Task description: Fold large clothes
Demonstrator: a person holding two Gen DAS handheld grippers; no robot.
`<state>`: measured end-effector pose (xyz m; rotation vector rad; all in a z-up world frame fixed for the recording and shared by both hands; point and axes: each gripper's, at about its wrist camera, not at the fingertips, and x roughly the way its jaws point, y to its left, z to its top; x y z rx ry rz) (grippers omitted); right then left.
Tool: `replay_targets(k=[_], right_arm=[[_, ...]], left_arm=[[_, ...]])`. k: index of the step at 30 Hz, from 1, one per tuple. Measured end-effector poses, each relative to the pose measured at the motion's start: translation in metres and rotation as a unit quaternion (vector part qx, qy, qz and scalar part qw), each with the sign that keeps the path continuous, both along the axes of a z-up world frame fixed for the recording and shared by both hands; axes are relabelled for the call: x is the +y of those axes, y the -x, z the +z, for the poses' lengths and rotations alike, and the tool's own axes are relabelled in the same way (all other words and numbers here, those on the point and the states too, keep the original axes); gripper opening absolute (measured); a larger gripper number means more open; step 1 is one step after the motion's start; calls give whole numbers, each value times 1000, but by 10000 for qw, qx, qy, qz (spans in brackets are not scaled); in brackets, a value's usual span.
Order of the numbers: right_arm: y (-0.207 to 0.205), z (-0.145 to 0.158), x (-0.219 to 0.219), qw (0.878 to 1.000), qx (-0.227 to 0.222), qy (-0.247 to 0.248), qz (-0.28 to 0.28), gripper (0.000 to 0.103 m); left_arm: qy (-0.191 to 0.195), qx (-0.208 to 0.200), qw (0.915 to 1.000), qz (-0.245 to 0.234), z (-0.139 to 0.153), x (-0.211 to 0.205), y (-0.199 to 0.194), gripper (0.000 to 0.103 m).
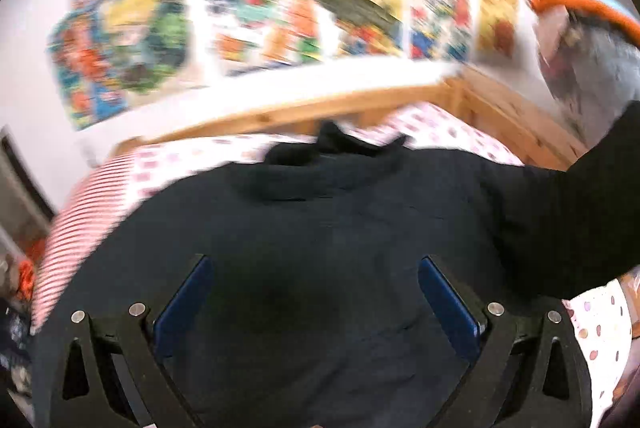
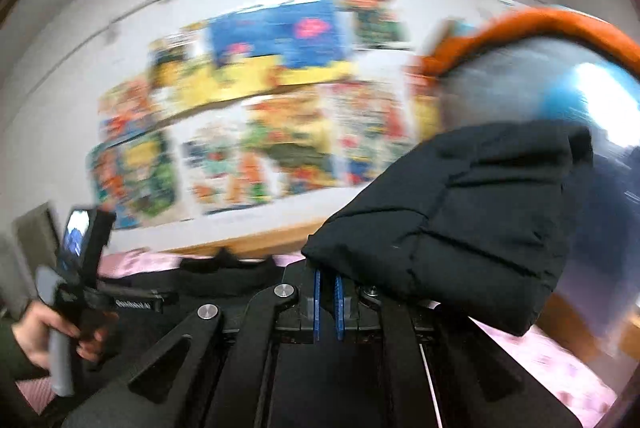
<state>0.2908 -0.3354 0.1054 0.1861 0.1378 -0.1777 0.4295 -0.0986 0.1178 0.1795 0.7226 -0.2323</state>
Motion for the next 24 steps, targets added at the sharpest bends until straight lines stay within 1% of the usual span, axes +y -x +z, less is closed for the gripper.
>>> replay_targets(k=[2, 4, 5, 7, 9, 11, 12, 13, 14, 15, 16, 17, 19, 20, 22, 24], right_arm=[[-21, 5, 30, 9989, 99, 182, 427, 6], [-40, 6, 59, 9951, 264, 259, 919, 6], [-50, 4, 74, 9918, 418, 287, 1169, 6], [-69, 0, 109, 9823, 766, 518, 1627, 6], [-76, -12, 134, 9721, 1084, 847, 1900, 6], [-88, -28, 156, 9589, 1493, 1150, 2120, 6], [-93, -37, 166, 9499, 1766, 1297, 2228, 6], [-95, -47, 173, 9430, 1959, 1378, 2310, 10], [-97, -58, 182, 9302, 2271, 1467, 2482, 22], [-101, -70, 189, 9149, 2625, 1504, 2671, 30], [-101, -80, 193, 9029, 2870, 1483, 2836, 51], [-99, -87, 195, 8955, 2995, 1469, 2946, 61], [-88, -94, 195, 8817, 3177, 1449, 3172, 62], [-85, -93, 194, 8794, 3204, 1417, 3225, 62], [-71, -89, 183, 8793, 3230, 1336, 3234, 62], [-60, -83, 167, 8855, 3229, 1318, 3069, 64]], left_arm=[[90, -78, 9995, 290, 14, 42, 13, 103], [184, -96, 9977, 642, 19, 86, 27, 103], [267, -91, 9962, 827, 18, 107, 34, 103], [405, 97, 9930, 1102, 13, 147, 45, 103], [506, 394, 9898, 1274, 1, 179, 51, 103], [622, 527, 9871, 1381, -12, 201, 57, 103], [654, 542, 9868, 1375, -19, 208, 60, 103], [676, 550, 9873, 1329, -24, 213, 62, 103], [705, 544, 9881, 1258, -29, 213, 63, 103], [783, 538, 9892, 1120, -35, 214, 64, 102], [874, 543, 9897, 991, -39, 212, 65, 102], [954, 543, 9900, 887, -41, 211, 67, 102], [1136, 559, 9901, 611, -49, 201, 62, 102], [1180, 577, 9902, 483, -53, 196, 59, 102], [1145, 607, 9912, 284, -60, 180, 52, 102], [985, 564, 9934, 149, -68, 162, 43, 102]])
